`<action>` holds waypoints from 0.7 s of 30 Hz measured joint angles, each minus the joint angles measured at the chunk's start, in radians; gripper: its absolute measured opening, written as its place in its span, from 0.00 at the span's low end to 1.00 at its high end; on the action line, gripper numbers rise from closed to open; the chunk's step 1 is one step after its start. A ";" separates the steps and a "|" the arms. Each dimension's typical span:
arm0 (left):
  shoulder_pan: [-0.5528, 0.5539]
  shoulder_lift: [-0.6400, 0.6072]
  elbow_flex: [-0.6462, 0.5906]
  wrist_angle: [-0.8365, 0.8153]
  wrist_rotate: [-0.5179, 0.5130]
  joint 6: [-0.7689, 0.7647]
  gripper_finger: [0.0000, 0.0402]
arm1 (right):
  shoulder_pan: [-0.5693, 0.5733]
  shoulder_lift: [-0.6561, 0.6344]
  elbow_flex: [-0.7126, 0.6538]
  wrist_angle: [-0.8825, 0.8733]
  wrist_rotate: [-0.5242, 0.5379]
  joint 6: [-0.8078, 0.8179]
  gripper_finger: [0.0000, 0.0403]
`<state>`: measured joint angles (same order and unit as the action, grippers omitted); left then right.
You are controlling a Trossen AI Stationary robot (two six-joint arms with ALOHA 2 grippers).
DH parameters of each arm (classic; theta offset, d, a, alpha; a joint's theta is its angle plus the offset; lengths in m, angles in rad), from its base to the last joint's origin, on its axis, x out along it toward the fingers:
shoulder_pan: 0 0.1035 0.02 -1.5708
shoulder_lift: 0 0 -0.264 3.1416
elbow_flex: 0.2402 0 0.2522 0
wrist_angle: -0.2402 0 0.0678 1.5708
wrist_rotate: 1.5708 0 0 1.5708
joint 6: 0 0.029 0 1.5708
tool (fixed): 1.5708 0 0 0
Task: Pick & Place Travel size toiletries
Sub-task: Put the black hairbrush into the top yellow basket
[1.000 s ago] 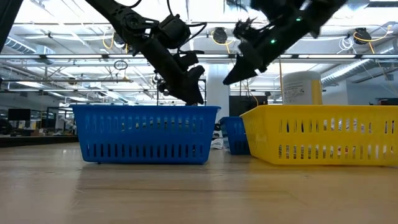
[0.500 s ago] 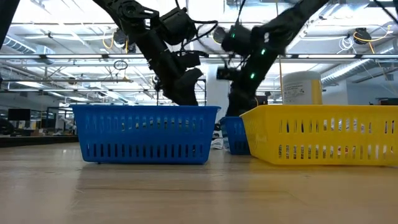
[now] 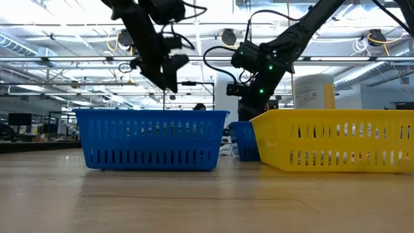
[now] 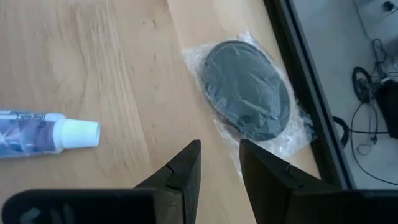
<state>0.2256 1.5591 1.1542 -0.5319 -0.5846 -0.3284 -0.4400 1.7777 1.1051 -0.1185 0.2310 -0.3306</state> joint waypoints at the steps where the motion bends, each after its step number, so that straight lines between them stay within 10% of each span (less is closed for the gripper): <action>1: 0.000 -0.017 0.000 -0.017 0.000 -0.007 0.53 | -0.001 0.001 0.000 -0.001 0.000 -0.005 0.25; 21: -0.080 -0.122 0.000 -0.047 0.008 0.012 0.53 | -0.109 0.057 0.000 0.036 -0.036 -0.087 0.25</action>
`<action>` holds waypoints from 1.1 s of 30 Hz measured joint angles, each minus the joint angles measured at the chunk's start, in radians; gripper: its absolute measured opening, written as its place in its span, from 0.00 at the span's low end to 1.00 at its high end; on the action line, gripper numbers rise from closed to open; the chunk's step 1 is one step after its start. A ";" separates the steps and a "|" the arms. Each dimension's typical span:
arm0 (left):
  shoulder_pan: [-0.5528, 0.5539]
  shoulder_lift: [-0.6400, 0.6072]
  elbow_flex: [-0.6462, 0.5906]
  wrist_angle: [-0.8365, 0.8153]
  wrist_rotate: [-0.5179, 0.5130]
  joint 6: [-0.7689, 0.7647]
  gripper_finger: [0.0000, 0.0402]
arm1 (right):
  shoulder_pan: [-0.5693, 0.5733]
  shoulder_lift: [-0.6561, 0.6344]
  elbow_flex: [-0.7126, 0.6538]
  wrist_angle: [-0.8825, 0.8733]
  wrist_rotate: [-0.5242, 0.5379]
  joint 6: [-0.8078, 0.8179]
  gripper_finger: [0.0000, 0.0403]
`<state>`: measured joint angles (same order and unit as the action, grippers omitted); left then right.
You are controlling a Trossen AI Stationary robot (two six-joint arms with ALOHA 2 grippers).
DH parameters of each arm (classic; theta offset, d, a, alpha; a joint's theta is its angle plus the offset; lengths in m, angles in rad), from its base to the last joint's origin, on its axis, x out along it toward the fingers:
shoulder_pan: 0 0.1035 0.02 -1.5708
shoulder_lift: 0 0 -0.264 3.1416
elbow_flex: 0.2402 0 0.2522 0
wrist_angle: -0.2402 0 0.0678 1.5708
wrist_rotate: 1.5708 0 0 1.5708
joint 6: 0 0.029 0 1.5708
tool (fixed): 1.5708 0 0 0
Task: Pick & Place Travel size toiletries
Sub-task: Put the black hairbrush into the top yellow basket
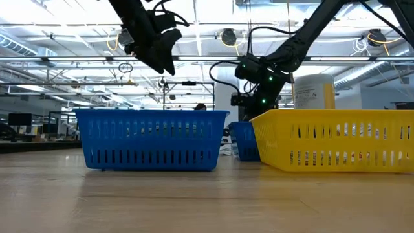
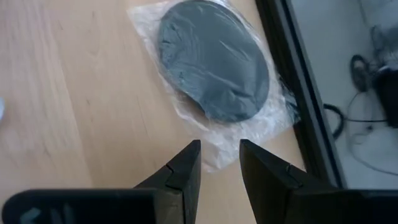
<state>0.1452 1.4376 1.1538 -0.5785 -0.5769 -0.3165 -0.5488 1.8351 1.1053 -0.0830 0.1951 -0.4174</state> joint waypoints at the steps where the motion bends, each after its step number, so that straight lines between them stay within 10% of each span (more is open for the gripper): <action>1: -0.001 0.000 0.000 0.000 0.001 0.000 0.53 | -0.010 0.000 0.000 0.000 -0.025 0.009 0.25; 26: -0.006 0.000 0.000 -0.004 0.002 0.007 0.53 | -0.041 0.233 0.223 -0.058 -0.088 -0.013 0.25; 33: -0.008 0.000 0.000 -0.009 0.002 0.009 0.53 | -0.041 0.241 0.275 -0.125 -0.092 0.018 0.03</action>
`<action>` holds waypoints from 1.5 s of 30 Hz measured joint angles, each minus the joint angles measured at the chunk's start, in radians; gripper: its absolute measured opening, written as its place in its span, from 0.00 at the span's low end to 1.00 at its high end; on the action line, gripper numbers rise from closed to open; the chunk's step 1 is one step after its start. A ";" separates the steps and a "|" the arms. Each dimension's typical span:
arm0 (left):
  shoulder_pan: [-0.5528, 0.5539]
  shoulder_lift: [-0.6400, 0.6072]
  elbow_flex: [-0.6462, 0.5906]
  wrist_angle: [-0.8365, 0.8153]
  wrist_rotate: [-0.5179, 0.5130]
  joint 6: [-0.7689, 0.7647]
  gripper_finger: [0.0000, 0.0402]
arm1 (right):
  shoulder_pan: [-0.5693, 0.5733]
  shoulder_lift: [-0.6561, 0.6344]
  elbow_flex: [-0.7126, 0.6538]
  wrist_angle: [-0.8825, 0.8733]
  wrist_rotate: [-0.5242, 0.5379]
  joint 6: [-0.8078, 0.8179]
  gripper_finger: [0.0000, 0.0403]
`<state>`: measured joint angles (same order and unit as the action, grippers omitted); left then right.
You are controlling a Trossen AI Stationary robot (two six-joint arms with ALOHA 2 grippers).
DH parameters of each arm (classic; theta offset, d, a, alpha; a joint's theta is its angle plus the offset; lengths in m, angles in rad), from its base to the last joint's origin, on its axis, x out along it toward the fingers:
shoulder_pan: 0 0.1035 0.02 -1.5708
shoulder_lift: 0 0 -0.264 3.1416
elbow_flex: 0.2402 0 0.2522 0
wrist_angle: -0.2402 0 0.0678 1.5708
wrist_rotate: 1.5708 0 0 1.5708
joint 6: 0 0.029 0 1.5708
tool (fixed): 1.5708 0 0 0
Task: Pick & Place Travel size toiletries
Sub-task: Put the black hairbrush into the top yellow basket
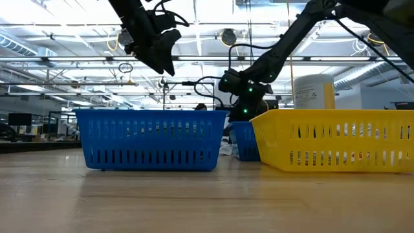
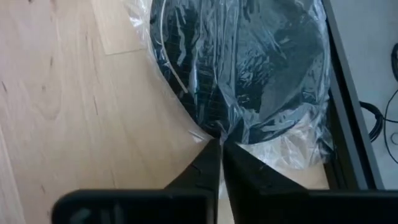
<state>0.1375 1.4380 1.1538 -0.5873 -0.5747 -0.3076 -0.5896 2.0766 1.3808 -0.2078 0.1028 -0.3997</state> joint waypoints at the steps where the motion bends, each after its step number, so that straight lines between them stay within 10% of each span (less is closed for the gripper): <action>1: 0.000 0.000 0.000 -0.001 0.000 0.000 0.53 | 0.000 0.000 0.000 -0.004 0.000 -0.001 0.02; 28: 0.000 0.000 0.000 -0.015 -0.002 0.013 0.53 | 0.301 -0.381 0.000 -0.143 0.006 0.119 0.00; 45: -0.020 0.001 0.000 -0.016 0.052 -0.021 0.53 | 0.678 -0.399 0.000 -0.223 0.320 0.206 0.00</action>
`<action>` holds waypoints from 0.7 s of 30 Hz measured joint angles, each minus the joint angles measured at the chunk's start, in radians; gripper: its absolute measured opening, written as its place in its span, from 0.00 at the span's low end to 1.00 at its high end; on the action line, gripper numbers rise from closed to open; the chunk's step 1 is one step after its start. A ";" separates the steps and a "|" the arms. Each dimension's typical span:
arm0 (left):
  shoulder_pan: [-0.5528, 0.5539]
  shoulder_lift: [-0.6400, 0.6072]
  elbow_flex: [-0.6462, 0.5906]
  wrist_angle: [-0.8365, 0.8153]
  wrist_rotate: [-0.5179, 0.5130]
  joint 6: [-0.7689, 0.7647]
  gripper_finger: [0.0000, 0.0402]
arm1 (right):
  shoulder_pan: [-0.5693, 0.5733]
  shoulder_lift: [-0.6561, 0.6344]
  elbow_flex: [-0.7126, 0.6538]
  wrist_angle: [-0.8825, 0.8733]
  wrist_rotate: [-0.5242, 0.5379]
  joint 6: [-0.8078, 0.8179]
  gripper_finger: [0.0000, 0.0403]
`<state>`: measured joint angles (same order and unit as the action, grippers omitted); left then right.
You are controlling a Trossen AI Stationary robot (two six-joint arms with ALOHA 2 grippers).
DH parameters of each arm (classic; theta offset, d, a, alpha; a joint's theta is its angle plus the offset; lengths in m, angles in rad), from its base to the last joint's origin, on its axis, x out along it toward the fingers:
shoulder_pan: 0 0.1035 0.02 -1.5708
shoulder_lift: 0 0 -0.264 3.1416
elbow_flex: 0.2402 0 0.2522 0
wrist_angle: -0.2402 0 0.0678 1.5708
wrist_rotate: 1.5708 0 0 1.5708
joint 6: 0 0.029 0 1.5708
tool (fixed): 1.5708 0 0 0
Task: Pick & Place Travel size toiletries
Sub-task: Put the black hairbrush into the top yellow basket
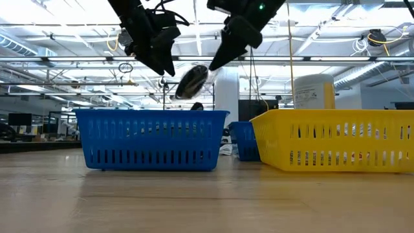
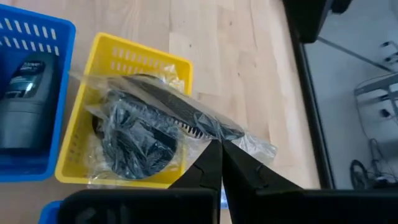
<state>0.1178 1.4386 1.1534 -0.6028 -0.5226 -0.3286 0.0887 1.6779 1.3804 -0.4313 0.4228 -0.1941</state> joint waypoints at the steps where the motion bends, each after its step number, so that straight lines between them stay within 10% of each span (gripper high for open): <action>1: -0.004 0.000 0.000 0.000 0.000 -0.001 0.53 | 0.012 0.000 0.000 0.000 0.016 0.005 0.00; 21: -0.116 0.000 0.000 0.034 0.002 -0.059 0.53 | 0.090 0.000 -0.251 0.382 0.128 0.031 0.00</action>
<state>0.0022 1.4387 1.1530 -0.5684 -0.5209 -0.3875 0.1787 1.6779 1.1292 -0.0493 0.5508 -0.1634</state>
